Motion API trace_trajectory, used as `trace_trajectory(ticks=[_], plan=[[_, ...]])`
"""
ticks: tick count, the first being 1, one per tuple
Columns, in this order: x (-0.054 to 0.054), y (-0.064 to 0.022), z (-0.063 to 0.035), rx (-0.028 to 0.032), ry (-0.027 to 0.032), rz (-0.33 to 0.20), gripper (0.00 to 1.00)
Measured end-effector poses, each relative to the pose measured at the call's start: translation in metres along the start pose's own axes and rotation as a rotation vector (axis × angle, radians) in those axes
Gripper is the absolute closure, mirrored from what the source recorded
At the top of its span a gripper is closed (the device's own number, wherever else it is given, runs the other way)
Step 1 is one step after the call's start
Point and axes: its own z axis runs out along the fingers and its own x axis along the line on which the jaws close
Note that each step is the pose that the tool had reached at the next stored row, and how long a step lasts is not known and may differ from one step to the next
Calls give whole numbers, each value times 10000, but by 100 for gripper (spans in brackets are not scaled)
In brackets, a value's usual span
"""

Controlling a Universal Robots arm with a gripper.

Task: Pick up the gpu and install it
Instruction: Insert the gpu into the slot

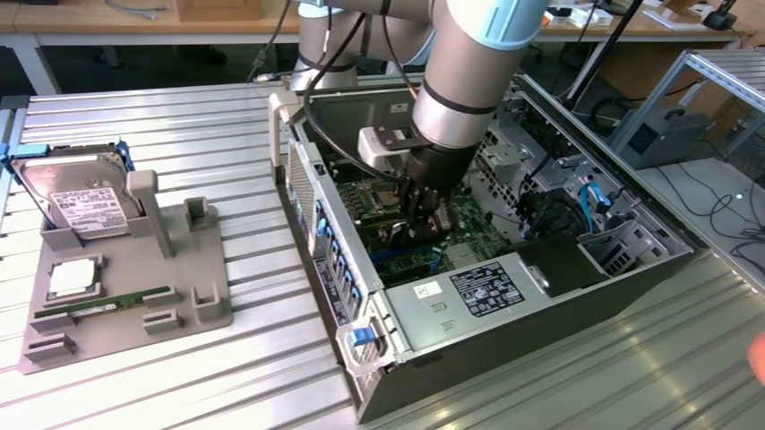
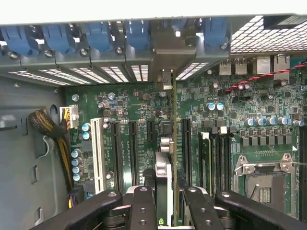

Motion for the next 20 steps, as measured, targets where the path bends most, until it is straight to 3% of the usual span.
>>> trace_trajectory(ticks=[20], plan=[[-23,61,60,3,-1,90,73]])
